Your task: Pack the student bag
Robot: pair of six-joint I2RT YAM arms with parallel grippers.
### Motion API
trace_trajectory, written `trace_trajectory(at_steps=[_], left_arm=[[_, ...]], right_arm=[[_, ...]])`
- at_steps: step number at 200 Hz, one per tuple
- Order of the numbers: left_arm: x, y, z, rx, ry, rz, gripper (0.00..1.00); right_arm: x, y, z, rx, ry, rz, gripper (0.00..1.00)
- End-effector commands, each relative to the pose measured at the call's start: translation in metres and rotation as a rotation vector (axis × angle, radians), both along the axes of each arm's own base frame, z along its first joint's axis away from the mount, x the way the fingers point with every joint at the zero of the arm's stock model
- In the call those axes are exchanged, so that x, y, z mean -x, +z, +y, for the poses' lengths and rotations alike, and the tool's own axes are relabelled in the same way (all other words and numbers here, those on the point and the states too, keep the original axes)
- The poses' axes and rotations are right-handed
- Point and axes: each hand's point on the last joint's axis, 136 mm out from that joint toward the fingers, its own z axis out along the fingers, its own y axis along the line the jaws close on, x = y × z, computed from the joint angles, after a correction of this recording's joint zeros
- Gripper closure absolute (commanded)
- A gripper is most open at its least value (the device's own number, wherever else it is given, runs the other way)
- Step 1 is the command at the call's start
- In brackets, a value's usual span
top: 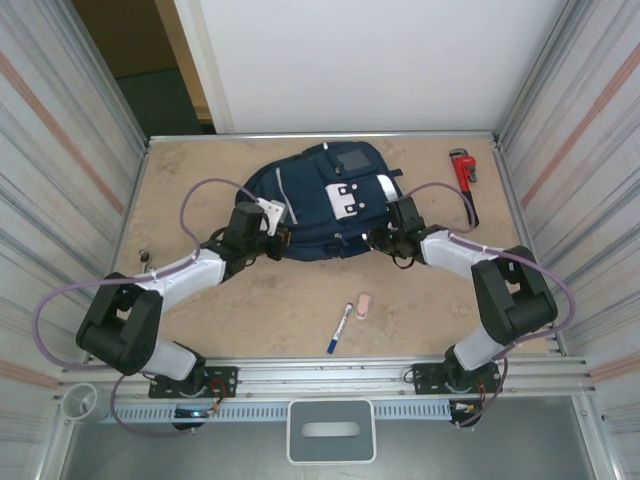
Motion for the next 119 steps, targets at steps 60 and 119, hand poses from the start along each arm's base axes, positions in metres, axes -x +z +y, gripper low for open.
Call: trace_trajectory(at_steps=[60, 119], left_arm=[[0.013, -0.005, 0.035, -0.215, 0.142, 0.039, 1.0], [0.017, 0.025, -0.032, 0.033, -0.028, 0.047, 1.0]], right_arm=[[-0.082, 0.026, -0.044, 0.184, -0.034, -0.106, 0.95], [-0.12, 0.048, -0.034, 0.207, 0.063, -0.117, 0.76]])
